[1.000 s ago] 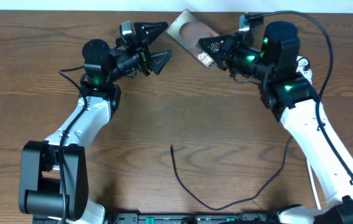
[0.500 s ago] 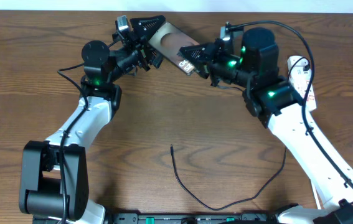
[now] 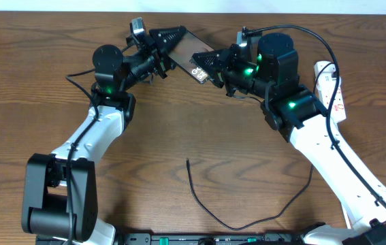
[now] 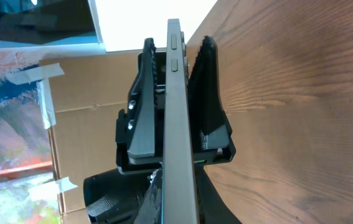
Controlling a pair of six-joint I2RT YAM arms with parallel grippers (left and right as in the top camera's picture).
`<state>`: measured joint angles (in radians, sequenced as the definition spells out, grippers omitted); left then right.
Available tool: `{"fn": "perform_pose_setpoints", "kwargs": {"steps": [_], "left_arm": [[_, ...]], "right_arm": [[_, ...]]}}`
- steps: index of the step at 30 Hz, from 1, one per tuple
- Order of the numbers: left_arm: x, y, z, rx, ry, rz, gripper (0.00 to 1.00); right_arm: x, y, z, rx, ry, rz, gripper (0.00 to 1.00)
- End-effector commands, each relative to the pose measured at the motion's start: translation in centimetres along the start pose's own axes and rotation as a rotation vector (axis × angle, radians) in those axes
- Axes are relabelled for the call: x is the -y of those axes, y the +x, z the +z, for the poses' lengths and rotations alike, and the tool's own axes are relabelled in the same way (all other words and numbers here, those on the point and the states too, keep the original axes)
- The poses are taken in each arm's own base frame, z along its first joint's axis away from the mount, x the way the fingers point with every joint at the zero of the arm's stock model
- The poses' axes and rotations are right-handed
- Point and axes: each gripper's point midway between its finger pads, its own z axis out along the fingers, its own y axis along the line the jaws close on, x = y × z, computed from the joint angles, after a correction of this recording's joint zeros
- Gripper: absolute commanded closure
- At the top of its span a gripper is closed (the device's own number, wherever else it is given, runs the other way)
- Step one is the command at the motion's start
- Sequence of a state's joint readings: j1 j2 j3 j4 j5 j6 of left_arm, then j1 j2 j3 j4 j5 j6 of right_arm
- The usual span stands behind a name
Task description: Plug charger to phone and switch on socket
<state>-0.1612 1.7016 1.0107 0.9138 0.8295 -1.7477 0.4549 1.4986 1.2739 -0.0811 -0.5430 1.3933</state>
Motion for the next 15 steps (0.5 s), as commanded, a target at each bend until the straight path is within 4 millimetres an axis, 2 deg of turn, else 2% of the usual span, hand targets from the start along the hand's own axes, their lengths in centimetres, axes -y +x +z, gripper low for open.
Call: {"fn": "perform_pose_setpoints", "kwargs": {"steps": [1,2,6,7,10,11,15], "left_arm": [[2.26,0.59,0.15,-0.008,0.039,0.05,0.88],[2.26,0.59,0.15,-0.008,0.039,0.05,0.92],[2.26,0.59,0.15,-0.008,0.039,0.05,0.92],[2.26,0.59,0.15,-0.008,0.039,0.05,0.93],[2.26,0.59,0.15,-0.009,0.039,0.05,0.93],[2.29,0.51,0.1,-0.007,0.04,0.051,0.92],[2.44,-0.21,-0.35,0.01,0.042,0.052,0.93]], "right_arm": [[-1.36,0.94,-0.02,-0.02,-0.031,-0.015,0.99],[-1.38,0.97,-0.01,-0.02,-0.032,-0.015,0.99],[-1.38,1.07,0.02,-0.023,-0.031,-0.016,0.97],[-1.38,1.11,0.02,-0.025,-0.032,-0.016,0.87],[-1.4,1.14,0.03,-0.026,-0.032,-0.016,0.13],[-1.39,1.15,0.03,-0.026,-0.032,-0.016,0.01],[-1.35,0.68,-0.13,-0.015,-0.032,-0.018,0.01]]}}
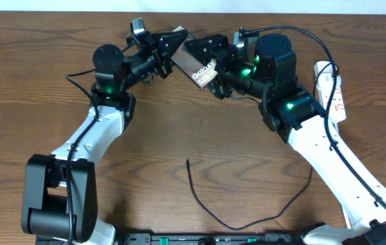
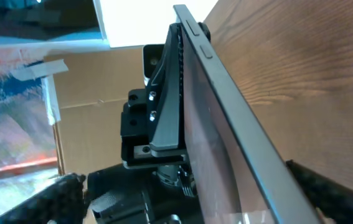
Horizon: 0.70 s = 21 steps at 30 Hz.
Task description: Plug charger to phone and switch on socket
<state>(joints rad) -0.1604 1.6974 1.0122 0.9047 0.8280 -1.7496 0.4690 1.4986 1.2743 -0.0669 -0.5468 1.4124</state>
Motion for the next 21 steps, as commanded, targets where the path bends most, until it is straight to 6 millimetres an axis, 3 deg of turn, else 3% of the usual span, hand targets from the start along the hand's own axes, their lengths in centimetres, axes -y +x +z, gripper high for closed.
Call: {"fn": "perform_pose_setpoints", "kwargs": {"steps": [1,5,10,16,21], "left_arm": [[2.4,-0.6,-0.5,0.016,0.044,0.057,0.92],[2.8,-2.5,-2.1,0.051,0.045,0.065,0.93],[3.4,-5.7,-5.3,0.098,0.041,0.078,0.92],[3.4,-7.3,-11.1,0.008,-0.017,0.103,0.93],[3.3,-7.4,-14.0,-0.047,-0.048,0.153,0.92]], "right_arm": [[-0.9,-0.2,-0.4,0.006,-0.019,-0.028,0.01],[-0.7,-1.3,-0.9,0.027,-0.014,-0.111,0.01],[0.9,-2.0,-1.4,0.032,0.047,-0.217,0.01],[4.5,-1.8,-2.0,-0.023,0.178,-0.454,0.01],[8.0,-0.4,-2.3,-0.08,0.332,-0.554,0.01]]}}
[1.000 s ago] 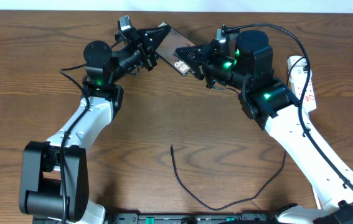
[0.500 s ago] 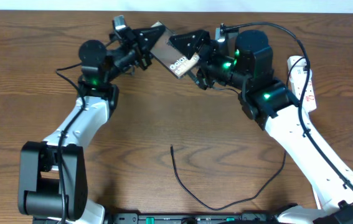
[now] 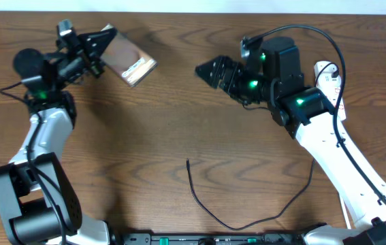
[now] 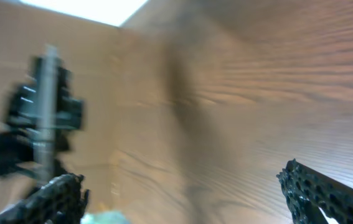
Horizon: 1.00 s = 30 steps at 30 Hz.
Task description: Plug charger to phone and switch on socket
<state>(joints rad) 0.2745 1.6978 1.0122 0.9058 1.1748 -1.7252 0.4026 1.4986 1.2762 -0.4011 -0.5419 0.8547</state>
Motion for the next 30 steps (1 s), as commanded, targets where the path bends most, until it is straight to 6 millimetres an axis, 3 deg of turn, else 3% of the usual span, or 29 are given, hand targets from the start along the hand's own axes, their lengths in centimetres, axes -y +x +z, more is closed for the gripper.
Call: {"fn": "perform_pose_setpoints", "kwargs": {"steps": [1,5,10,13,17,23,30], "left_arm": [[1.3,2.0,-1.7,-0.143,-0.016,0.104,0.92],[1.2,1.9,-2.7,-0.161,-0.023,0.137,0.92],[1.0,2.4,-3.0,-0.198,-0.025,0.208,0.93],[0.9,2.7,-3.1,-0.219,-0.027,0.225,0.92],[0.9,2.8,-3.1,-0.223,-0.027,0.229,0.93],[0.9,2.8,-3.1,-0.223,-0.025,0.246,0.93],[0.9,2.7,-3.3,-0.221,-0.019,0.306,0.92]], "right_arm": [[1.1,1.3,0.1,-0.019,0.1,-0.21,0.01],[3.6,4.5,0.3,-0.111,0.249,-0.29,0.01],[8.5,11.3,-0.9,-0.4,0.472,-0.429,0.01],[10.9,14.4,-1.7,-0.534,0.607,-0.469,0.01],[10.8,16.5,-0.6,-0.583,0.617,-0.48,0.01],[10.1,17.4,2.3,-0.524,0.612,-0.391,0.01],[11.0,18.8,4.7,-0.534,0.636,-0.369,0.01]]}}
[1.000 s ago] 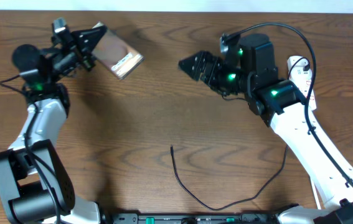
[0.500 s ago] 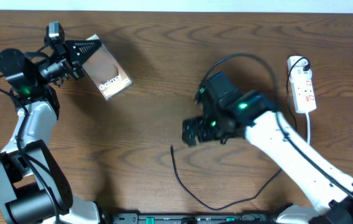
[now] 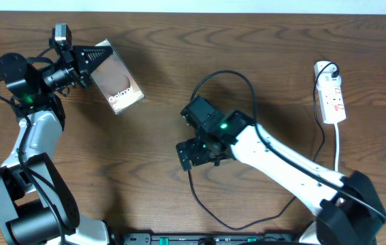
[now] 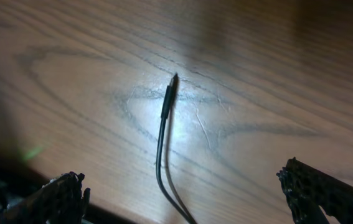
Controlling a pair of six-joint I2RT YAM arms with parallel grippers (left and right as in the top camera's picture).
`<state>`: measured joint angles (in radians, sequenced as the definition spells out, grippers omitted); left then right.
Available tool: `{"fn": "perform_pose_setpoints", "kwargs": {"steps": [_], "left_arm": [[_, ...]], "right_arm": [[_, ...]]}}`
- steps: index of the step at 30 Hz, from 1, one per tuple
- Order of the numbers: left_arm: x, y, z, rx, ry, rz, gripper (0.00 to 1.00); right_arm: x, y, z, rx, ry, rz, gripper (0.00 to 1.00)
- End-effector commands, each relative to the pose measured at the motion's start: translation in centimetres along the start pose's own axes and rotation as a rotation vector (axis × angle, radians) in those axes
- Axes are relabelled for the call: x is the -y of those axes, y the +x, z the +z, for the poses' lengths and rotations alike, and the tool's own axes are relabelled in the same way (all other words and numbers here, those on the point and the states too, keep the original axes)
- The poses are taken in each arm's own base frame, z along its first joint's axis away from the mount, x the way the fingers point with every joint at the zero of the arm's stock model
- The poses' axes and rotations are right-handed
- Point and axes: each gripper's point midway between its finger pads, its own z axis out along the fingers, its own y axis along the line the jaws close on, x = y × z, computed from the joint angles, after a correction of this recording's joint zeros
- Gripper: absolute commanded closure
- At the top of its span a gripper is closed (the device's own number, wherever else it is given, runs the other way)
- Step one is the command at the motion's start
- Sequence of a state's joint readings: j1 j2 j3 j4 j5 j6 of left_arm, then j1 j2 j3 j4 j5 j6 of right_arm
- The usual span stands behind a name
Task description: Plug charger to phone and switch on socket
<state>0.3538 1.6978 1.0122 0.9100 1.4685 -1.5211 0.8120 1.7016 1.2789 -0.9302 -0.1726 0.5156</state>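
My left gripper [image 3: 96, 62] is shut on the phone [image 3: 119, 87] at the far left, holding it above the table with its printed back facing up. The black charger cable [image 3: 210, 214] lies near the front edge. Its free plug end [image 4: 171, 87] rests on the wood. My right gripper [image 3: 196, 155] hovers directly over that end, open, with the cable [image 4: 161, 146] running between its fingers [image 4: 64, 198] and touching neither. The white socket strip [image 3: 331, 92] lies at the far right, with the charger plugged into its top.
The right arm's own black cable loops over the table behind its wrist [image 3: 223, 78]. The charger cable curves from the front edge up the right side toward the socket strip.
My right gripper was open at the upper right of the table; now it is low over the cable's free end at the centre. The left gripper has tilted the phone slightly.
Both grippers met at the phone at the top centre. Then my right gripper was open and the phone sat tilted in the left alone. The left then held it at the far left, and the right now stands over the cable end.
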Motion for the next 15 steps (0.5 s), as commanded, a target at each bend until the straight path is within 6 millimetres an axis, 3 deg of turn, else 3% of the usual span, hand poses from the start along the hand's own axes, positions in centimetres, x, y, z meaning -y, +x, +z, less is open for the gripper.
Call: {"fn": "perform_pose_setpoints", "kwargs": {"steps": [1,9,15], "left_arm": [[1.6,-0.1,-0.5,-0.003,0.006,0.101,0.93],[1.5,-1.4,-2.6,0.055,-0.005,0.114,0.93],[1.4,-1.5,-3.7,0.058,-0.011,0.13,0.93]], "right_arm": [[0.0,0.0,1.4,-0.01,0.04,0.043,0.01],[0.5,0.6,4.8,-0.059,0.114,0.135,0.04],[-0.3,0.4,5.3,-0.047,0.094,0.134,0.04]]}}
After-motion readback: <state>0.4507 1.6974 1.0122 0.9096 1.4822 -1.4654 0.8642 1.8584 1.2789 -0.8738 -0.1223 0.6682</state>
